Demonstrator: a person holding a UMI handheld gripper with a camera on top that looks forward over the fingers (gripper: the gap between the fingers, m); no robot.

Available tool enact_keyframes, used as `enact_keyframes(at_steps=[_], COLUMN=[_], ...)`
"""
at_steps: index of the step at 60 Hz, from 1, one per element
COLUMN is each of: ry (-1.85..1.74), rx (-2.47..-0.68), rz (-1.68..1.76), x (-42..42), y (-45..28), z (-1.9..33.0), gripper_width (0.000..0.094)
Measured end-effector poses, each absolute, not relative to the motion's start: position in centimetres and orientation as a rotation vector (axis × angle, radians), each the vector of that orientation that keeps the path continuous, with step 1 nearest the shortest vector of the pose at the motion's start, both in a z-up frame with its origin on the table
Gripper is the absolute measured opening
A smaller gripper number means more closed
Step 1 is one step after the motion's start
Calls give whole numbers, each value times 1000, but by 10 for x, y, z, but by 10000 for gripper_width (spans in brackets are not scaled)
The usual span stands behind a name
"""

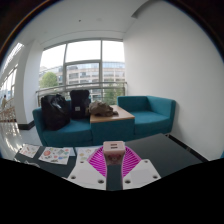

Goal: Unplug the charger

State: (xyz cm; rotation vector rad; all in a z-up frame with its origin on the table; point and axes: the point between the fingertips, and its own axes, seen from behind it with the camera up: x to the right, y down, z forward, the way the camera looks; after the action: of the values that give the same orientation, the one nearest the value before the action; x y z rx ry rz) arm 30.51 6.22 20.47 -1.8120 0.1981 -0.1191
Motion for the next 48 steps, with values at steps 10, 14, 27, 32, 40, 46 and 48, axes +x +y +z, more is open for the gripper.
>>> enact_keyframes(at_steps=[10,14,27,32,40,46,48], ry=[201,214,234,206,193,196,203], rx=[-2031,-2087,-2218,-2215,-2221,-2210,-2202], rz=[-131,-129,-86,-96,-135,-188,-195], x=[335,342,343,343,348,355,355], y=[61,61,57,61,68,69,66], z=[83,54,1,3,0,3,9], gripper_width=[150,151,199,234,398,486,511])
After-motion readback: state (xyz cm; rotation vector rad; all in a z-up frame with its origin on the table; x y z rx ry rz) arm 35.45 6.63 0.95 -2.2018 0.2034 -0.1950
